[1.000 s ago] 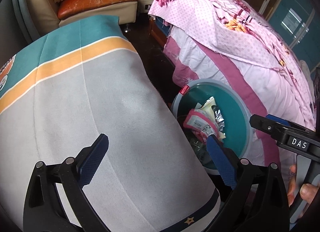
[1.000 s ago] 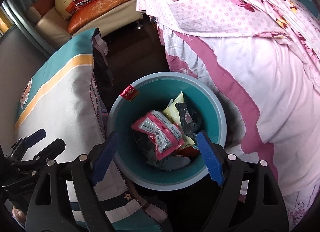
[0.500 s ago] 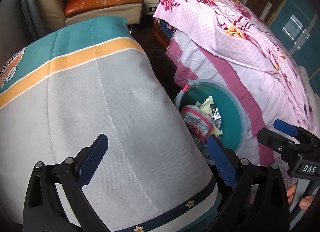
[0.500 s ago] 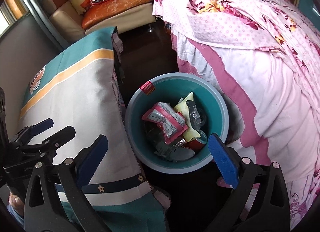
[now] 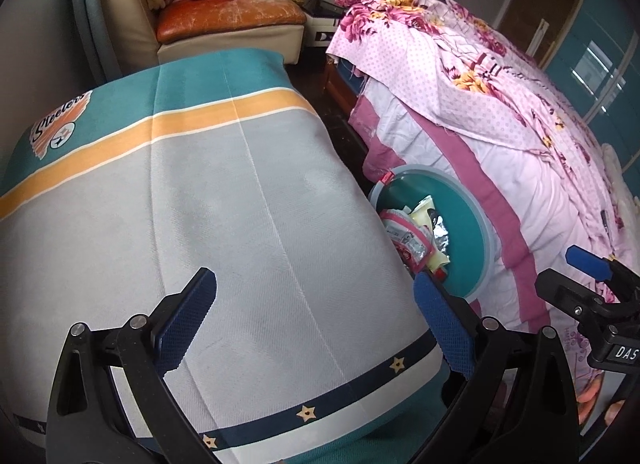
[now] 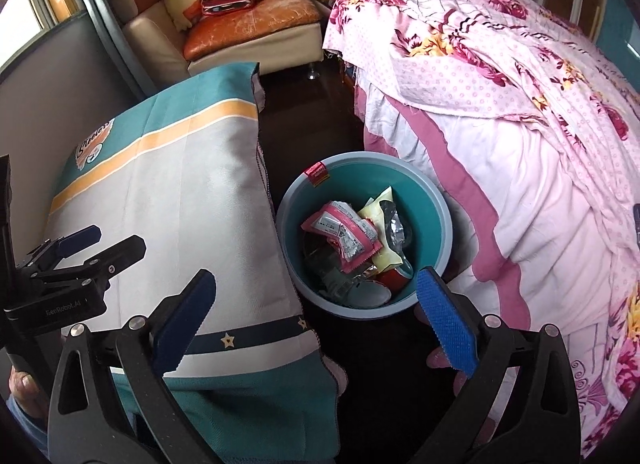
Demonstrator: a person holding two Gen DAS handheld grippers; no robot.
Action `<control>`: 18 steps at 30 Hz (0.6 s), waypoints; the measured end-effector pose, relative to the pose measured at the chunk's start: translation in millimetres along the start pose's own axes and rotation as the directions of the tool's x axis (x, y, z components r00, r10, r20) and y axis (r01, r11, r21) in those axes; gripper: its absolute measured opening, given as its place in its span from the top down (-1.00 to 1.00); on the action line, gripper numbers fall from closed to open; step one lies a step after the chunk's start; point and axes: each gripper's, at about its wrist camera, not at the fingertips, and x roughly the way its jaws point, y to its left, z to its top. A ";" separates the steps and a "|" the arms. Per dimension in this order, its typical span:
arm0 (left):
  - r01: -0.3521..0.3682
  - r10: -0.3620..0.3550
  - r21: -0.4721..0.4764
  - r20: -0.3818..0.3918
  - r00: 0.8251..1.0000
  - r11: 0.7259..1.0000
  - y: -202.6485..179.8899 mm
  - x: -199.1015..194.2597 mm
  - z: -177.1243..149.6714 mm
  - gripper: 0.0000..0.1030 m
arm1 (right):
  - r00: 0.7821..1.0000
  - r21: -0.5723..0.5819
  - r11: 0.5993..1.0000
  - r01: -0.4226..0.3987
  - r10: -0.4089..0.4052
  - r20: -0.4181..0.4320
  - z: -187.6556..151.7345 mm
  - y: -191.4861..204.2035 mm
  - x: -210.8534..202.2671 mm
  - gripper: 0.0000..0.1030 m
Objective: Collect trash
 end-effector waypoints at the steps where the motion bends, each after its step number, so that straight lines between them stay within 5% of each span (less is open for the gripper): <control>1: -0.003 0.003 -0.001 0.004 1.000 1.000 1.0 -3.3 -2.4 -0.92 | 1.000 -0.005 1.000 0.002 -0.002 0.004 -2.5 2.5 -2.8 -0.87; 18: -0.043 0.043 -0.010 0.002 0.999 0.999 6.9 -12.3 -18.7 -0.92 | 0.999 -0.049 0.998 0.051 -0.050 0.014 -18.8 15.8 -13.6 -0.87</control>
